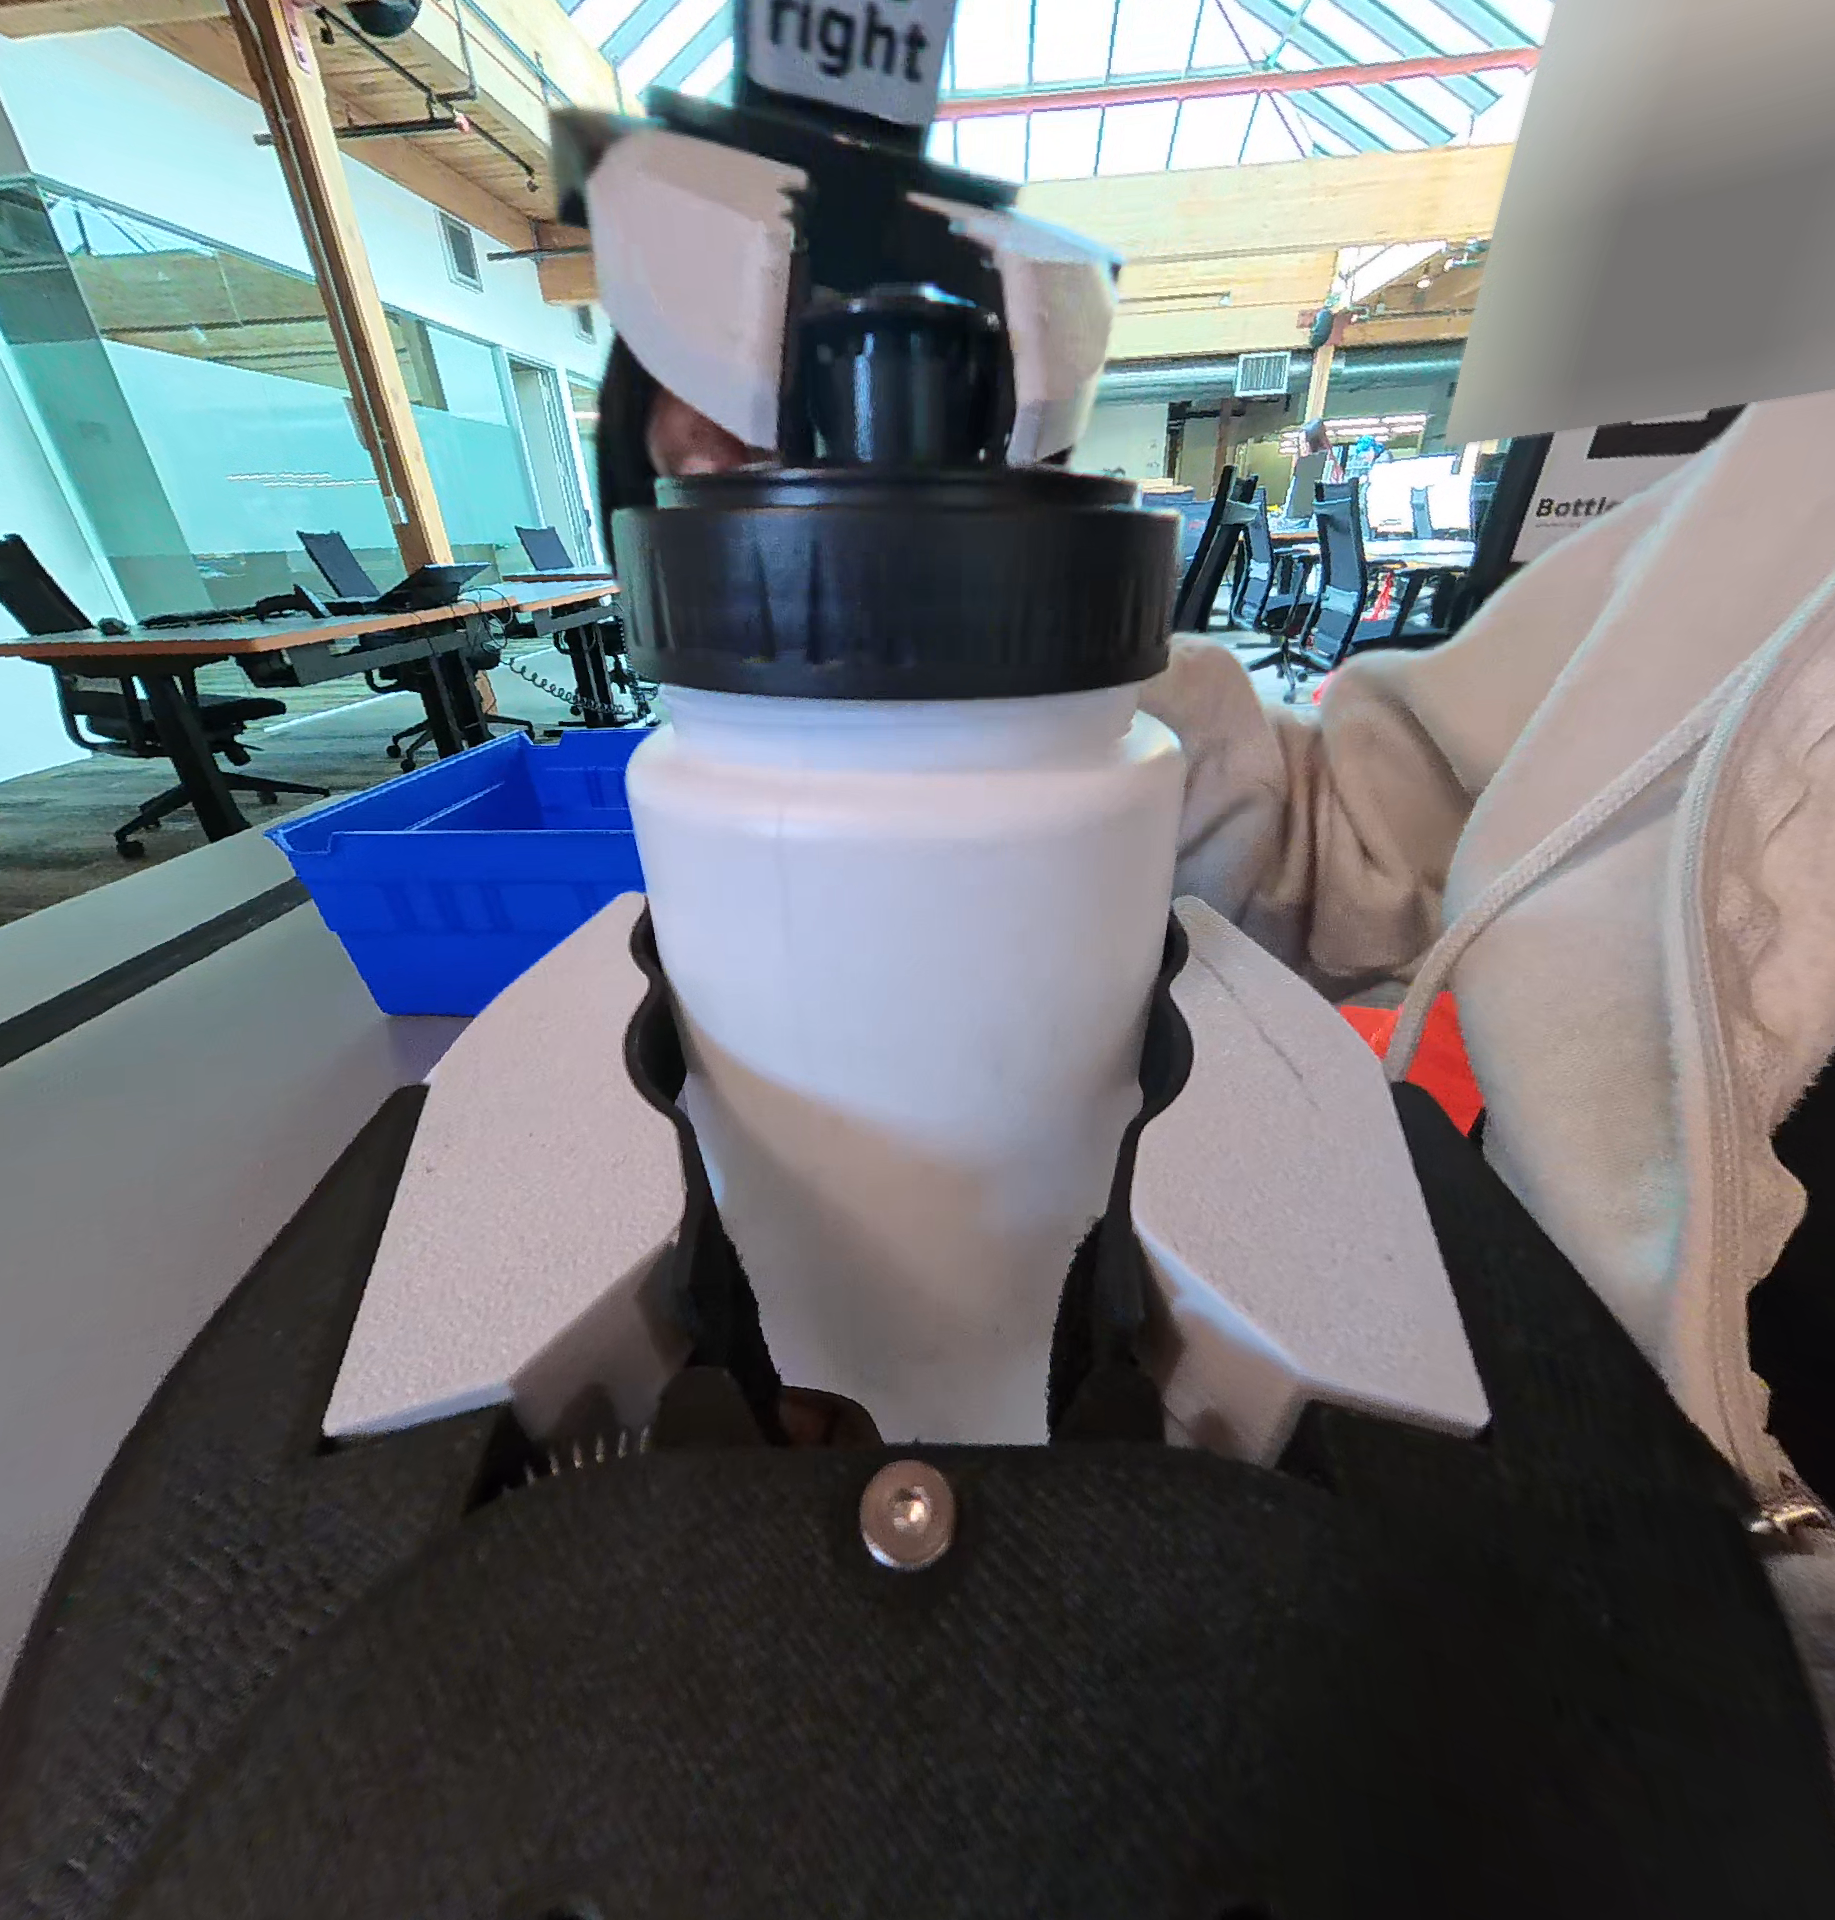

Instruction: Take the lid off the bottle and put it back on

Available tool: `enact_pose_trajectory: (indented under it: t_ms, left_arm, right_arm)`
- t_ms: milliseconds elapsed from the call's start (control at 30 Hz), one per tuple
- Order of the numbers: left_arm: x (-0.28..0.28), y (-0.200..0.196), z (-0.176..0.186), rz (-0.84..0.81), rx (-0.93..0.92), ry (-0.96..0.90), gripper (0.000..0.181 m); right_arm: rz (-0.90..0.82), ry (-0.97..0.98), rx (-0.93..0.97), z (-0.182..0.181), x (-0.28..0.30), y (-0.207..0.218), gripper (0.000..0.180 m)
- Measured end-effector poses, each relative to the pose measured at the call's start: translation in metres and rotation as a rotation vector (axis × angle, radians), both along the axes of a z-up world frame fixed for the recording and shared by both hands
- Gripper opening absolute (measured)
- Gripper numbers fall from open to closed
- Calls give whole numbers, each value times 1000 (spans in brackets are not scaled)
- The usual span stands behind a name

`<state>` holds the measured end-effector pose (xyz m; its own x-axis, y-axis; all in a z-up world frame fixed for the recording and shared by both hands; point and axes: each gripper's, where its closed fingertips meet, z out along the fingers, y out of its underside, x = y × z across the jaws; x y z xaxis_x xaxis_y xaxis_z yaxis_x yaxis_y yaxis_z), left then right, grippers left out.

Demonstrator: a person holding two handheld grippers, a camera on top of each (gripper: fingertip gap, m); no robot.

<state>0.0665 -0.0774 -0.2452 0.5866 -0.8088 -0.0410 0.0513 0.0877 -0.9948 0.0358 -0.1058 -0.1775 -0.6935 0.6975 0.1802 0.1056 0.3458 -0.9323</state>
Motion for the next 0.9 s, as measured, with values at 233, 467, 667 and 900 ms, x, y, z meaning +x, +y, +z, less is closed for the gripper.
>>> enact_pose_trajectory:
  t_ms: [233,467,667,900]
  left_arm:
    - [3,-3,0,-31,11,11,88]
    - [-2,0,0,7,-2,-10,88]
    - [-2,1,0,24,-2,-11,88]
    - [1,-3,0,-29,-5,-7,88]
  right_arm:
    - [384,-2,77,1,7,-5,22]
    - [58,-40,-155,18,-7,9,96]
    - [-388,-101,-97,-23,-14,0,80]
    - [97,23,-19,-7,2,-15,77]
